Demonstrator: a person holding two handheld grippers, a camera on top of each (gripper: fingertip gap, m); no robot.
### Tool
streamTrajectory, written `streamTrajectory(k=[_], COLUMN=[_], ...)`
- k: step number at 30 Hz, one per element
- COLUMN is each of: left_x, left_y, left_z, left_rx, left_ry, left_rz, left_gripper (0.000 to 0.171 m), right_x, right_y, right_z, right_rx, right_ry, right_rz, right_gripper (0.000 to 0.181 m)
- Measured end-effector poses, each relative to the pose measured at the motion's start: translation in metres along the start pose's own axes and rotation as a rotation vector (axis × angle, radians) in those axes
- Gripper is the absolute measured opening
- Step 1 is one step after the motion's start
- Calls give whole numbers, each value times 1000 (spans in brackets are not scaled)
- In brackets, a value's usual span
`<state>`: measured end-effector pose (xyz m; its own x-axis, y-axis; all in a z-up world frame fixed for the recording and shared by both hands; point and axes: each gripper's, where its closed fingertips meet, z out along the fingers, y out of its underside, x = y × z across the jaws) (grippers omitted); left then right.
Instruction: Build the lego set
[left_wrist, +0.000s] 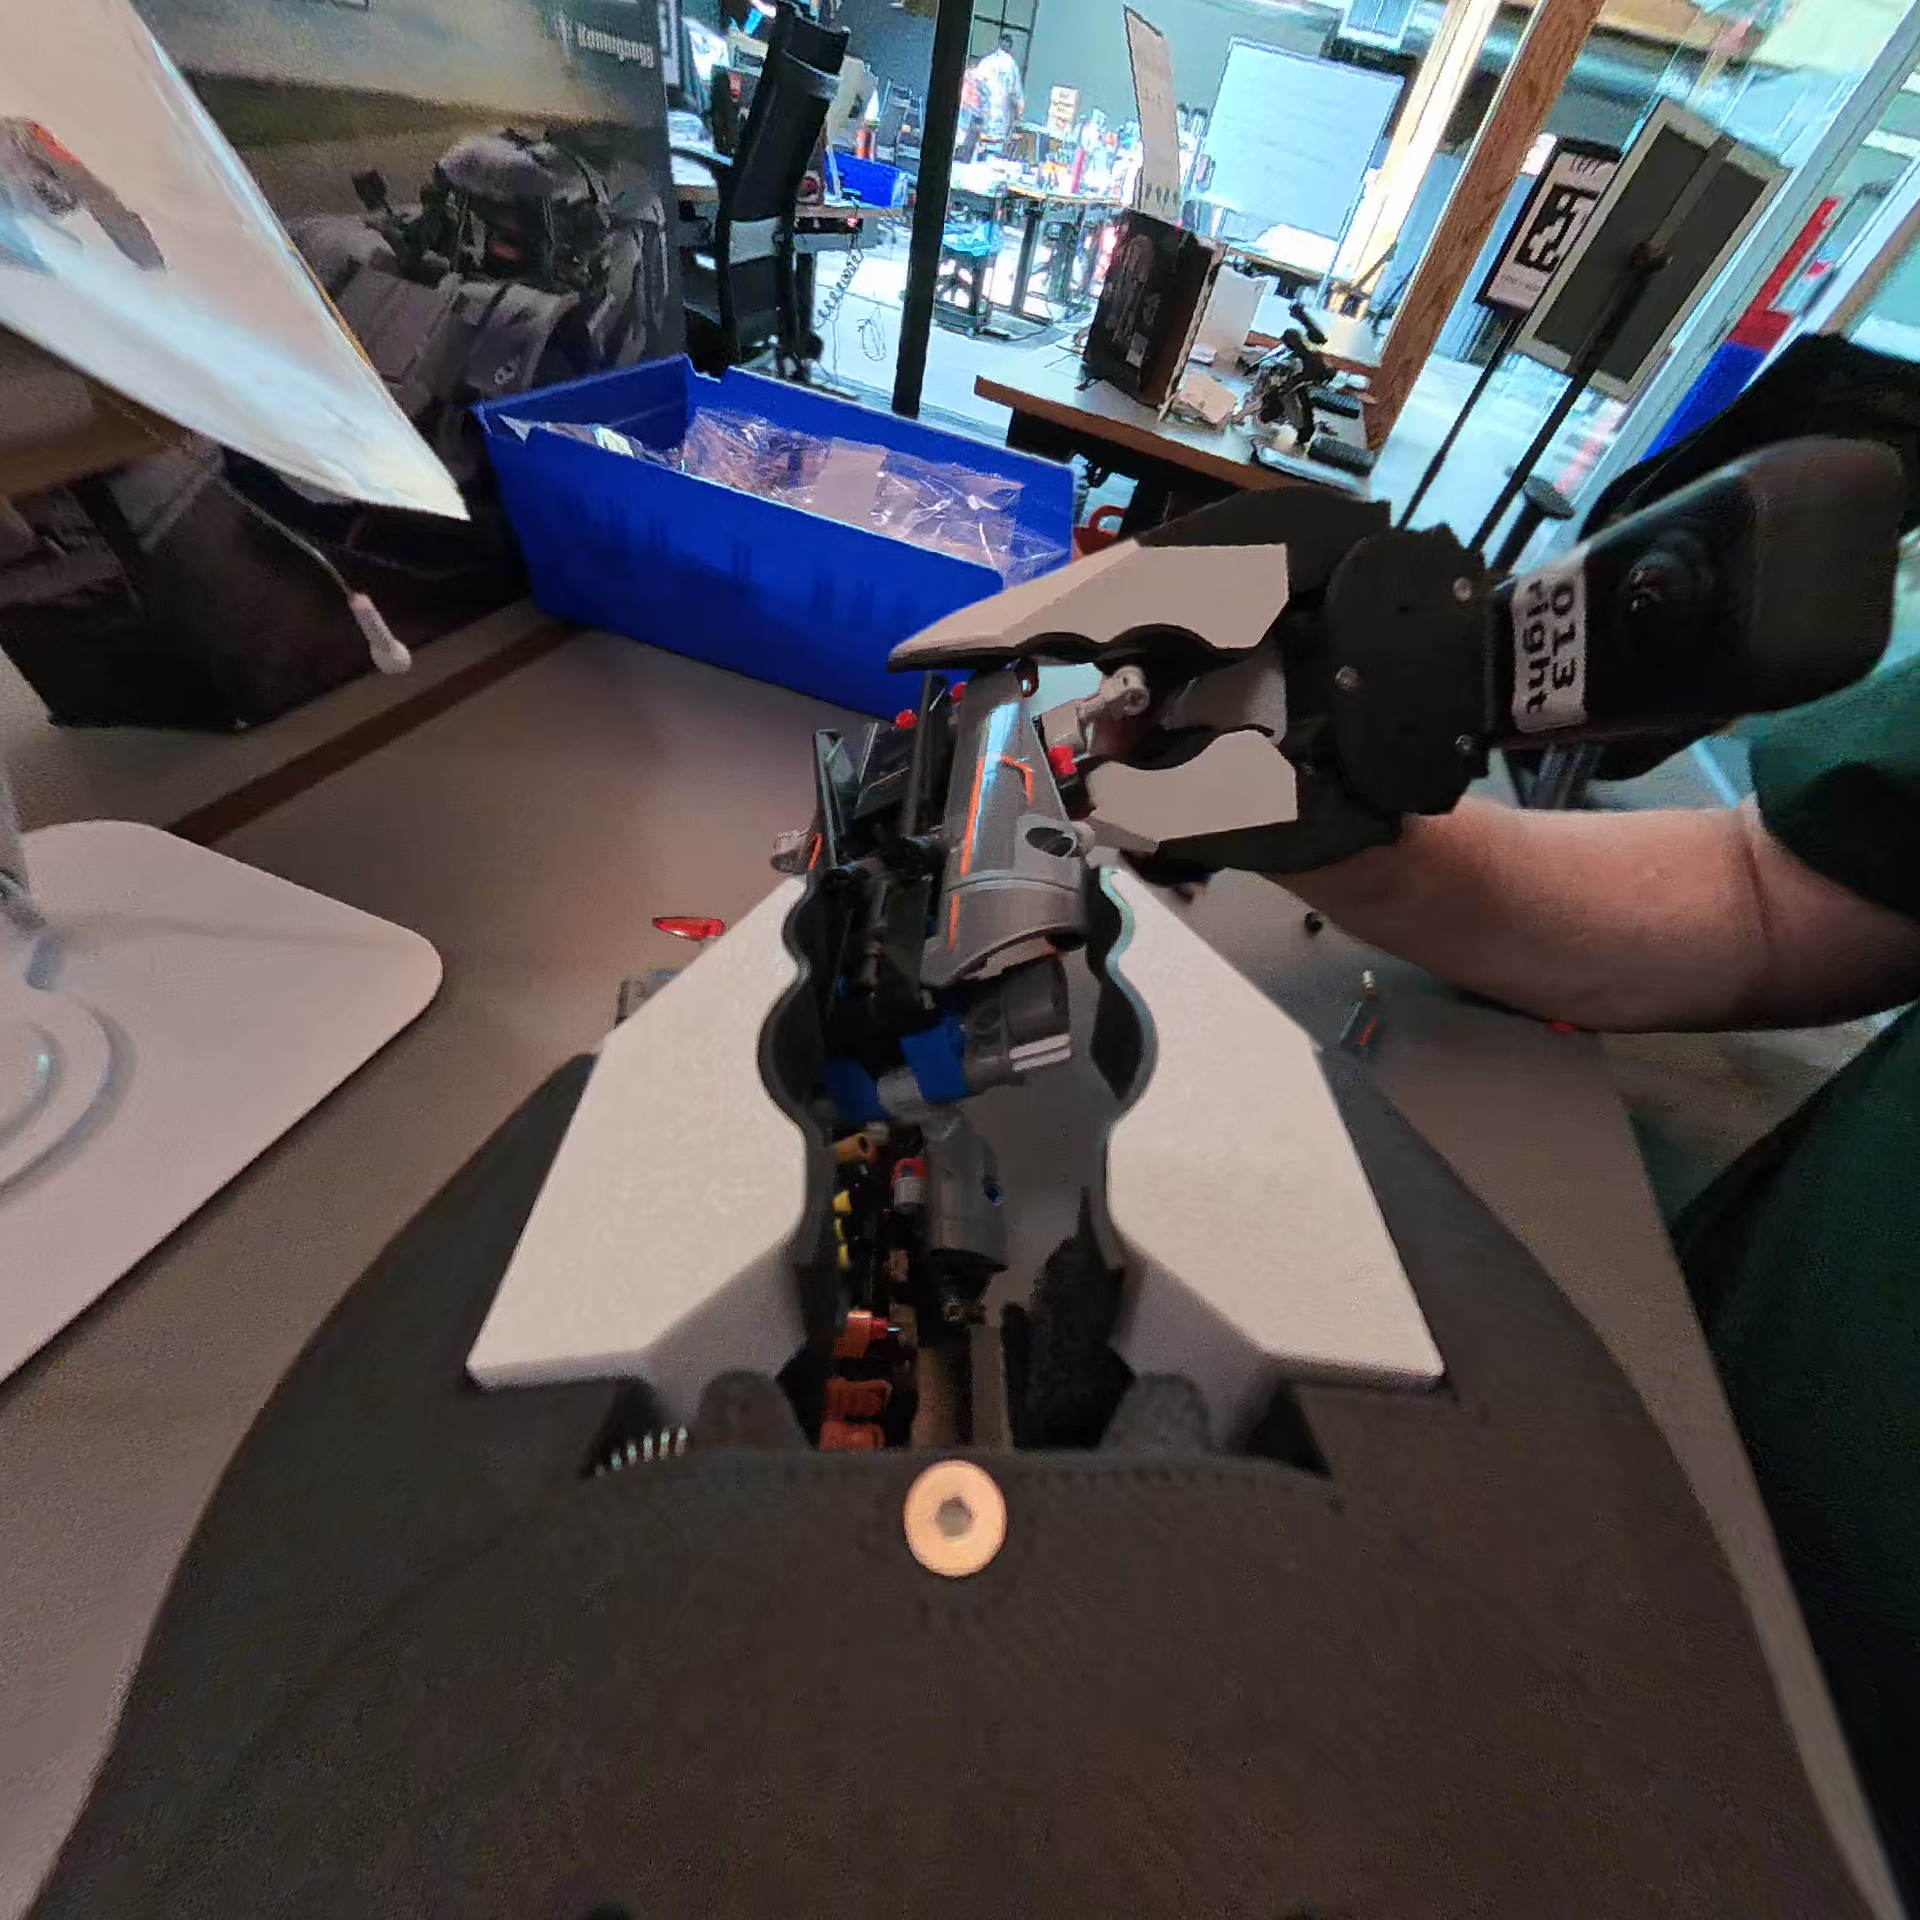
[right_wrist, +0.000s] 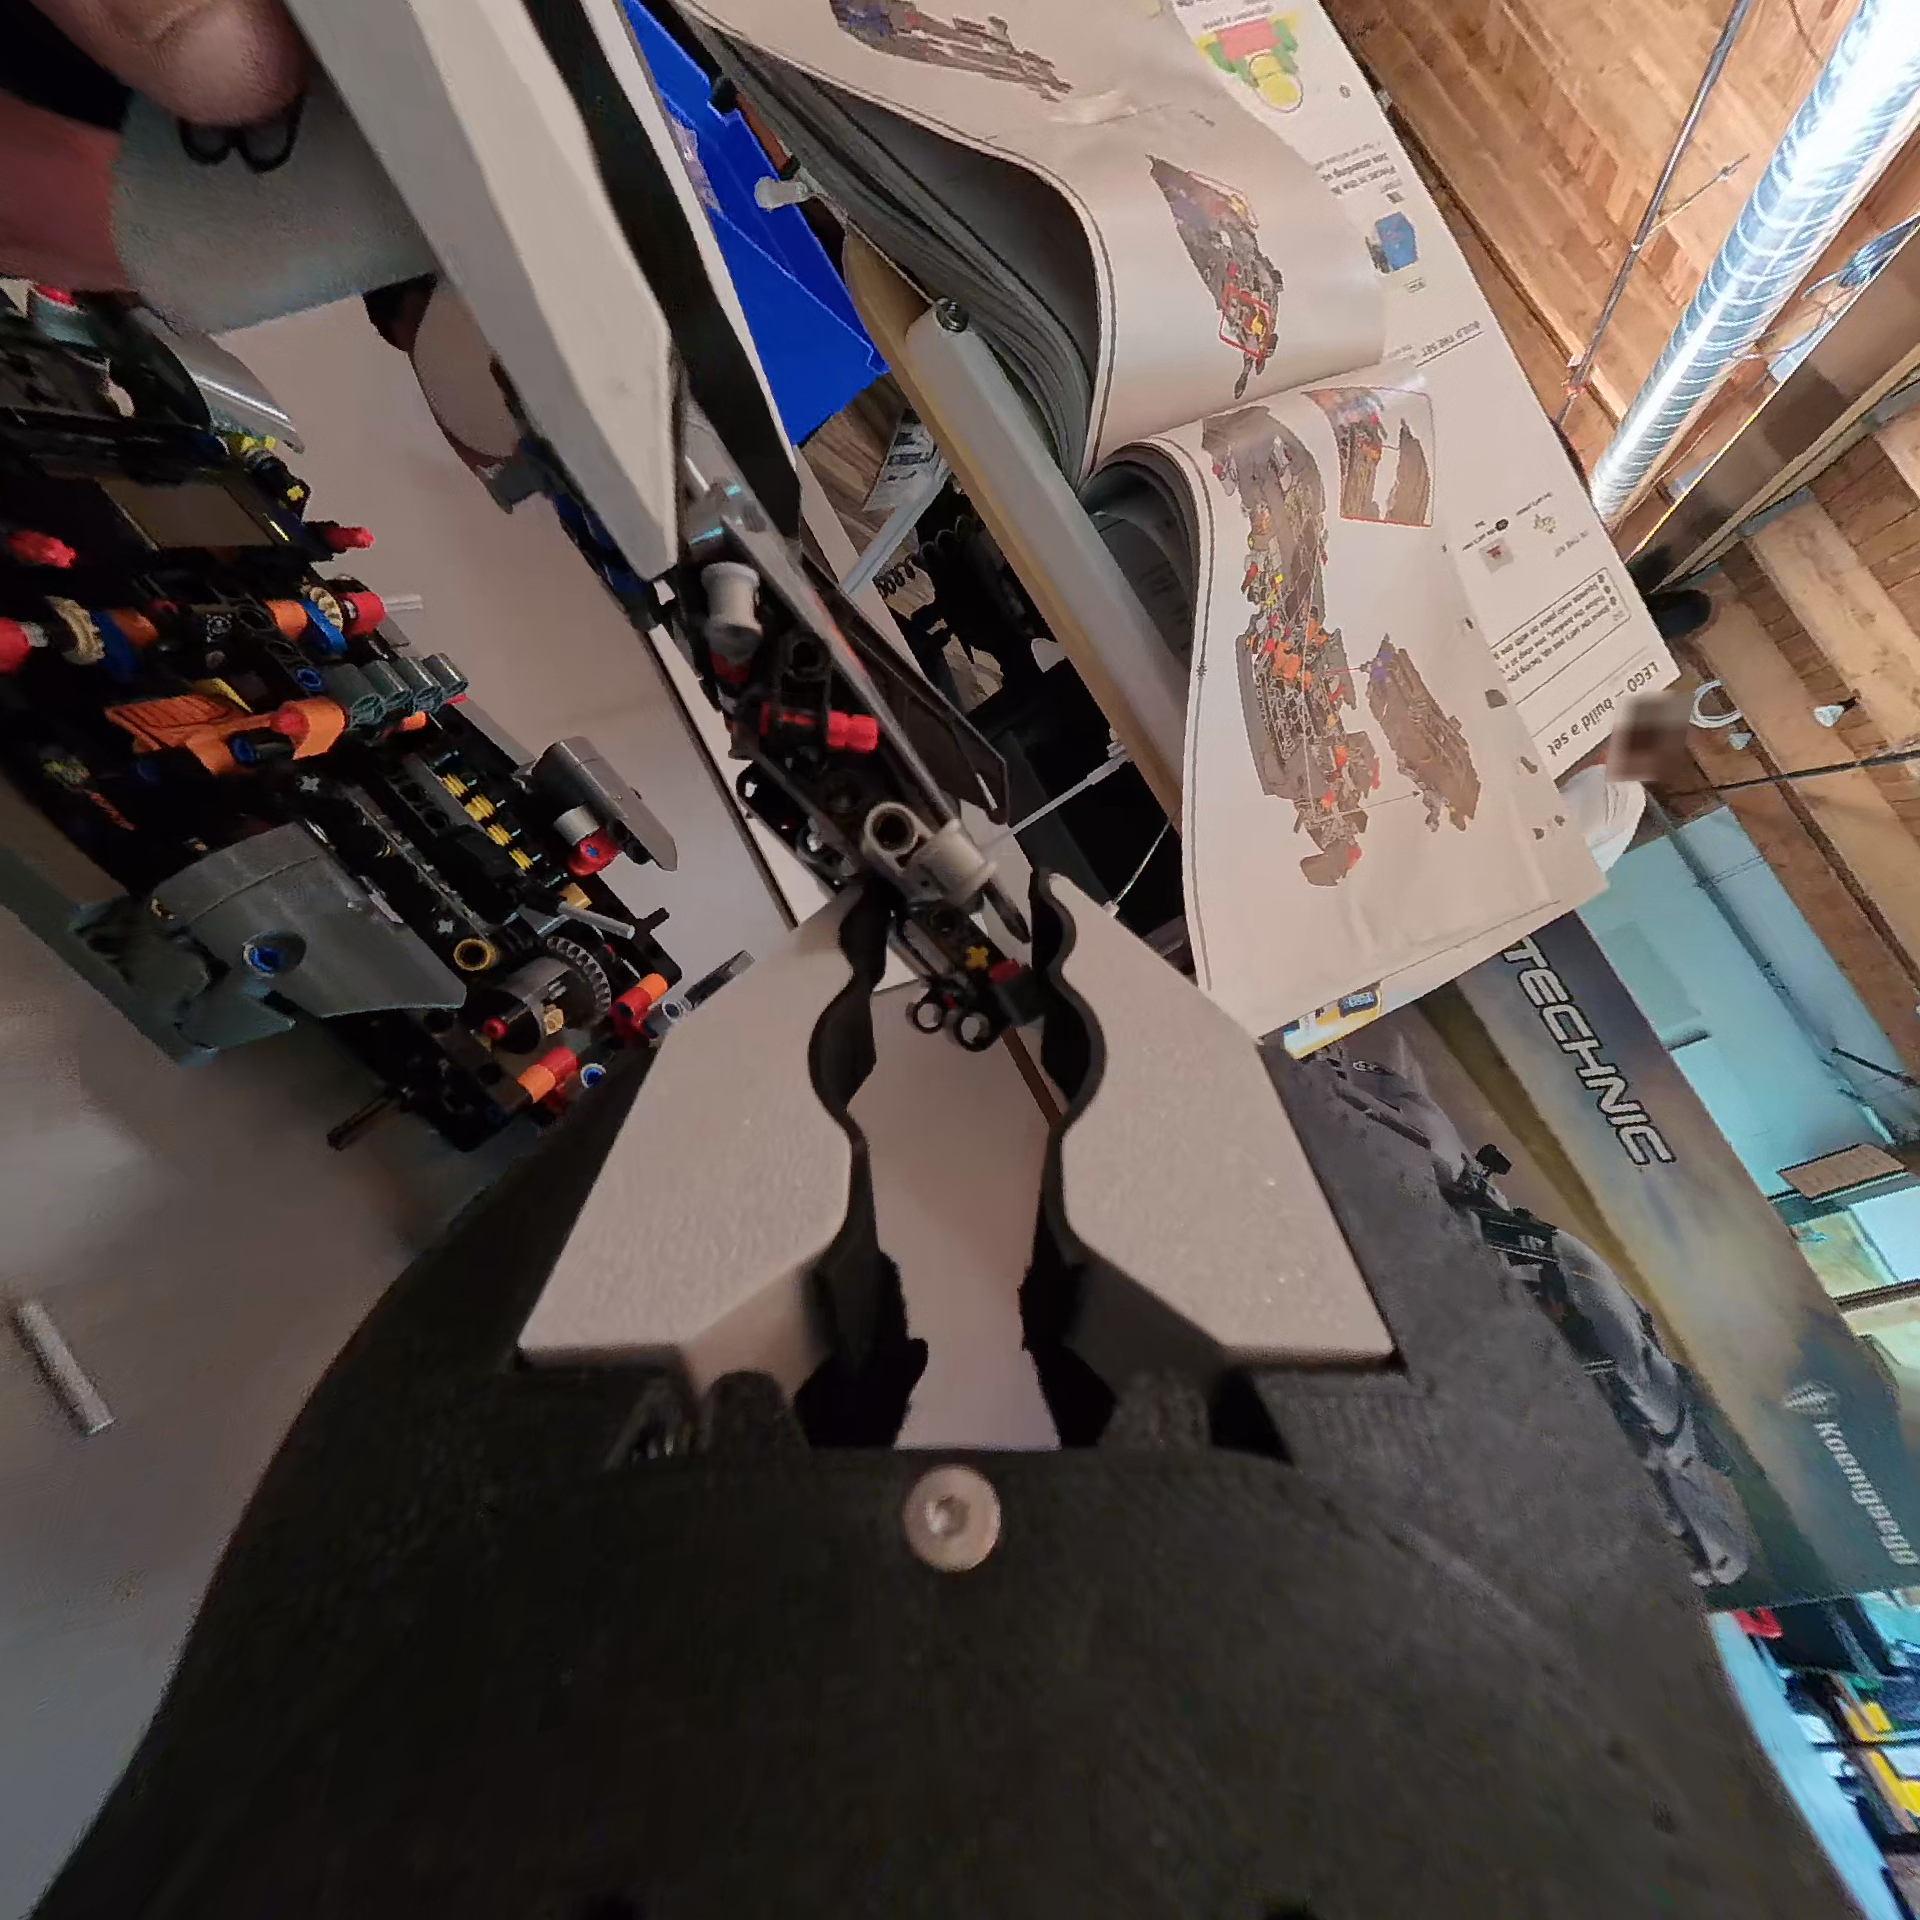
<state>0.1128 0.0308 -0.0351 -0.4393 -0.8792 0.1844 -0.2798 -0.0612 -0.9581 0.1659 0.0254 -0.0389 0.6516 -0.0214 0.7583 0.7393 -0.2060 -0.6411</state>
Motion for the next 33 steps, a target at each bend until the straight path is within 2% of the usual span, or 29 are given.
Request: streamTrajectory(k=[12, 16, 19, 23, 28, 30, 33], left_x=[2, 0, 1, -1, 4, 7, 9], left_y=[-10, -13, -13, -12, -15, -13, -12], left_z=[-1, -3, -3, -4, -5, -3, -1], left_rx=[26, 15, 8, -20, -39, -54, -68], left_ry=[-168, -256, -289, -345, -389, -387, -402], left_rz=[331, 466, 535, 636, 751, 793, 832], left_gripper=[47, 47, 47, 47, 48, 47, 47], right_x=[8, 6, 0, -13, -9, -3, -1], right_y=[2, 2, 5, -1, -6, -16, -13], right_z=[-1, 0, 2, -2, -12, -21, -25], right_rx=[24, 50, 72, 143, 254, 356, 361], right_ry=[-13, -76, -174, -422, -676, -779, -888], right_rz=[124, 244, 378, 630, 988, 1120, 1255], right_gripper=[36, 40, 44, 54, 61, 58, 61])
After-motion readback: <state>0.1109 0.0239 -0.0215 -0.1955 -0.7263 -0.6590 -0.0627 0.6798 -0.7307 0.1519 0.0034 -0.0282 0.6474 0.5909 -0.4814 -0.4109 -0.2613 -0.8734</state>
